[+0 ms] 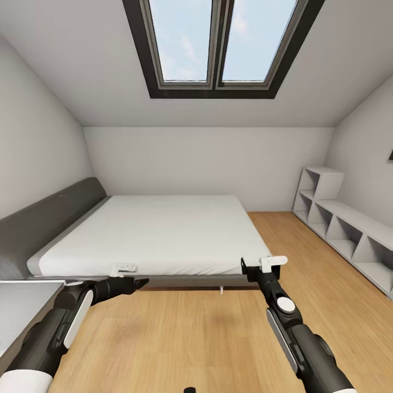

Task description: Attach the digital camera to the camera tripod in the bedroom.

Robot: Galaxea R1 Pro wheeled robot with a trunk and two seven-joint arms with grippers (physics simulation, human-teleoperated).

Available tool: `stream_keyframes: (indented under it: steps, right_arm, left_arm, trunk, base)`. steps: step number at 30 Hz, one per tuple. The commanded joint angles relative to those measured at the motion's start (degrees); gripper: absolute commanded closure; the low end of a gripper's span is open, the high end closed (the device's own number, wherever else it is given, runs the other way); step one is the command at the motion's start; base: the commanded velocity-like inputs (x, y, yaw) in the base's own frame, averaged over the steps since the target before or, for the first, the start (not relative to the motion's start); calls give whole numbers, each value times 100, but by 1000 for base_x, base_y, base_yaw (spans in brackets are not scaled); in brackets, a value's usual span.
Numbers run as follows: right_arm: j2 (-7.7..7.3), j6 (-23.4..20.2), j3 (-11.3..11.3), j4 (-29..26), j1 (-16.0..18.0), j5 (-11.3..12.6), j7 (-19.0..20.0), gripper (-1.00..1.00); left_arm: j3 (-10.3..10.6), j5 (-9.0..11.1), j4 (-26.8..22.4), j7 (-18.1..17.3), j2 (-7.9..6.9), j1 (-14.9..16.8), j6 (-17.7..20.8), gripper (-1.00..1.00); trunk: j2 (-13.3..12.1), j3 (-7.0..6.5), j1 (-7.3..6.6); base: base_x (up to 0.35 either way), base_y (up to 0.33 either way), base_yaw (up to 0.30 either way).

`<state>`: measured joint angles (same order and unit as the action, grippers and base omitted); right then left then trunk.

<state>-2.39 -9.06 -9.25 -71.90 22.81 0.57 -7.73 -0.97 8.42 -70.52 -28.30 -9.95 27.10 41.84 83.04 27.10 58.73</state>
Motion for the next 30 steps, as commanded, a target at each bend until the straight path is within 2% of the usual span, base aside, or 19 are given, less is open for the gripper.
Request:
stream_keyframes:
  steps: [1, 14, 21, 26, 30]
  right_arm:
    - [-7, -36, -22, -7, 4, 5, -46, -100]
    - [-7, -18, -33, 123, 4, 5, -53, -100]
    - [-7, -17, -33, 123, 4, 5, -53, -100]
    - [-7, -17, -33, 227, 4, 5, -53, -100]
    - [-7, 9, -33, 324, 4, 5, -53, -100]
  left_arm:
    - [-6, 44, -3, 1, 0, 4, 45, -100]
    - [13, 36, -76, -30, -59, 5, 37, -100]
    - [86, 29, -44, -34, -52, 5, 34, -100]
    - [303, 29, 181, -38, -45, 4, 26, -100]
    - [395, 27, 230, -37, -44, 4, 22, -100]
  trunk:
    - [4, 6, 0]
    - [4, 6, 0]
    - [285, 132, 154]
    - [485, 222, 263]
    - [645, 294, 351]
  base:
    - [0, 0, 0]
    - [0, 0, 0]
    - [0, 0, 0]
    - [0, 0, 0]
    - [0, 0, 0]
